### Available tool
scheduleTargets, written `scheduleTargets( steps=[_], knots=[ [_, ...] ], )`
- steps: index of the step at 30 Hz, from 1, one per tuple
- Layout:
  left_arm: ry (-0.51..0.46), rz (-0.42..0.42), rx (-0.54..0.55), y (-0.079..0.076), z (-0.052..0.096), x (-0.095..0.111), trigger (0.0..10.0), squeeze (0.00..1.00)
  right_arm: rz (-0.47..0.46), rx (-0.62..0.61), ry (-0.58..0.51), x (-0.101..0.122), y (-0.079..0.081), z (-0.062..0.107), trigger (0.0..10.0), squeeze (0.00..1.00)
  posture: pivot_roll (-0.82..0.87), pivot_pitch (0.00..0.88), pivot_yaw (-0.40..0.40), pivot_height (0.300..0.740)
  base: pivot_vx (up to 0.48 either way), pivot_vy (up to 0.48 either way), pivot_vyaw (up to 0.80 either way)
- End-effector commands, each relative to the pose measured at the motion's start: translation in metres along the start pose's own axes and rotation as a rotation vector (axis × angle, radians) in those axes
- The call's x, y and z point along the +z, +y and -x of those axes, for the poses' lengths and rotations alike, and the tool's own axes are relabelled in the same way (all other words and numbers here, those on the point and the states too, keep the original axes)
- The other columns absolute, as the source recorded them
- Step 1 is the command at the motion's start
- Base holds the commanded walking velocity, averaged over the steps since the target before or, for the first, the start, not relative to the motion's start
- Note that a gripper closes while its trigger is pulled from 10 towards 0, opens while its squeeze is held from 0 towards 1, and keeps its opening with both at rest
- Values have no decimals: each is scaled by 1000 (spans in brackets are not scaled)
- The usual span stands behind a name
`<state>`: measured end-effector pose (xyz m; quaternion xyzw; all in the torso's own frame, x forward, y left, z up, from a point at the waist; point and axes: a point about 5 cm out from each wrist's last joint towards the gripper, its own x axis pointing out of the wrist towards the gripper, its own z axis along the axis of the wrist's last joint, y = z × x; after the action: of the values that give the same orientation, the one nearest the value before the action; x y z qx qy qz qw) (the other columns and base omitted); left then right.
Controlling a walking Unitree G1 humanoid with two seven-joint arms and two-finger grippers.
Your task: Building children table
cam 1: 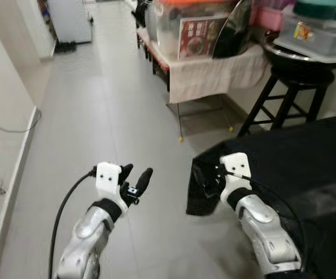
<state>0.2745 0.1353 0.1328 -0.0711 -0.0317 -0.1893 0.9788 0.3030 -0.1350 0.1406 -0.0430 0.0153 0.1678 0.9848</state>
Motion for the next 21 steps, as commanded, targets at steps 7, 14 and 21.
scheduleTargets(
  steps=[7,14,21],
  knots=[
    [5,-3,-8,1,1,1,10000,0,-19,10,28,-7,2,2,10000,0,-135,83,17,740,0,0,-800],
    [2,-4,-18,0,-2,3,10000,0,-25,11,25,-6,2,3,10000,0,-137,85,20,740,0,0,-800],
    [4,0,-22,0,-2,3,10000,0,-27,9,23,-6,2,2,10000,0,-140,87,26,740,0,0,-800]
  ],
)
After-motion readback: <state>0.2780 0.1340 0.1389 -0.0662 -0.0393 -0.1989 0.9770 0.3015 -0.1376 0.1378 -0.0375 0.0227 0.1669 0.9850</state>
